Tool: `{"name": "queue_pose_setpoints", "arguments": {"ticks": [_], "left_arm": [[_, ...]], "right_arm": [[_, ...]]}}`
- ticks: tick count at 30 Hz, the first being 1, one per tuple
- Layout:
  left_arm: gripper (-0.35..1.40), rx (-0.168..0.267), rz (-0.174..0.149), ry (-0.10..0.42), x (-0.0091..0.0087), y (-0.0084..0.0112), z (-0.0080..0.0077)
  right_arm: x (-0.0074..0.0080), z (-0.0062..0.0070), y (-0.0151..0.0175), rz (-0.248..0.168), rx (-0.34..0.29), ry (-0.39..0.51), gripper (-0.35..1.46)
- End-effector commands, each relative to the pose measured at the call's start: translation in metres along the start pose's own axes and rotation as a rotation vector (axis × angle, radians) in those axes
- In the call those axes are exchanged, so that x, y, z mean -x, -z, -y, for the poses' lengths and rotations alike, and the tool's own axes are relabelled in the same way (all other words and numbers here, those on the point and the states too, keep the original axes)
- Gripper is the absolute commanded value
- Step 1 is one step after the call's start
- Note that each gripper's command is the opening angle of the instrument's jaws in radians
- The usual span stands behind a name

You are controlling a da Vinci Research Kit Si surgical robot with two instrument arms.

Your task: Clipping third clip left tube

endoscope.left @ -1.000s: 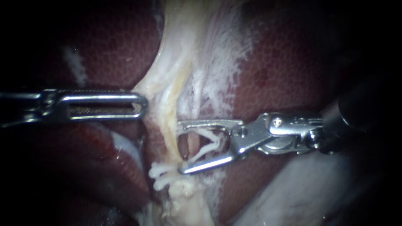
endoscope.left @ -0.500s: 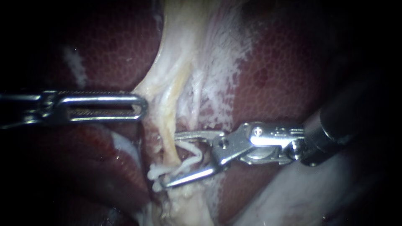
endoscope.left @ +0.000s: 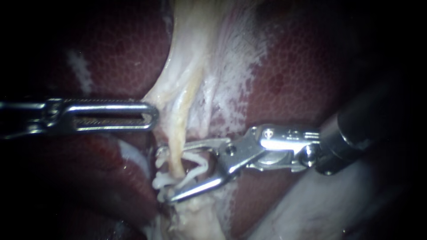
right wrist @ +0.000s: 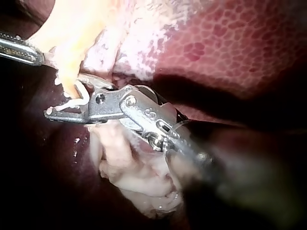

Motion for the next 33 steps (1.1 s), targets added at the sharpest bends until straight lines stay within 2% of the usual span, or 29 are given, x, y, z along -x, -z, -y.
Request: {"name": "queue_pose_setpoints", "arguments": {"ticks": [1,5,8,12,21,27,28,29,31,32,33], "left_arm": [[-0.35,0.000,0.000,0.000,0.0000,0.0000,0.0000],[-0.35,-0.002,-0.001,-0.001,-0.0001,-0.0001,0.0000],[-0.35,-0.002,-0.001,-0.001,-0.0002,-0.0002,0.0000],[-0.35,-0.002,0.000,-0.001,-0.0002,-0.0002,0.0001],[-0.35,-0.001,0.000,-0.002,-0.0003,-0.0003,0.0001],[-0.35,-0.004,-0.001,-0.002,-0.0003,-0.0003,0.0002],[-0.35,-0.004,-0.001,-0.002,-0.0003,-0.0003,0.0002],[-0.35,-0.004,-0.001,-0.002,-0.0003,-0.0003,0.0002],[-0.35,-0.004,-0.001,-0.002,-0.0003,-0.0003,0.0001],[-0.35,-0.004,-0.001,-0.002,-0.0003,-0.0003,0.0001],[-0.35,-0.004,-0.001,-0.002,-0.0003,-0.0003,0.0001]], "right_arm": [[-0.0004,-0.0002,0.0002,-0.003,0.005,-0.002,0.54],[-0.0015,-0.0009,0.0005,-0.007,0.010,-0.011,0.53],[-0.0016,-0.0010,0.0003,-0.007,0.012,-0.011,0.52],[-0.0013,-0.0012,-0.0003,-0.007,0.013,-0.009,0.50],[0.0000,-0.0011,-0.0017,-0.007,0.015,-0.064,0.45],[0.0001,-0.0012,-0.0020,-0.007,0.016,-0.069,0.42],[0.0001,-0.0012,-0.0019,-0.007,0.016,-0.069,0.38],[0.0001,-0.0012,-0.0017,-0.007,0.016,-0.076,0.25],[0.0001,-0.0014,-0.0012,-0.013,0.015,-0.147,-0.23],[0.0001,-0.0015,-0.0009,-0.014,0.015,-0.160,-0.35],[0.0001,-0.0018,-0.0007,-0.014,0.014,-0.161,-0.35]]}}
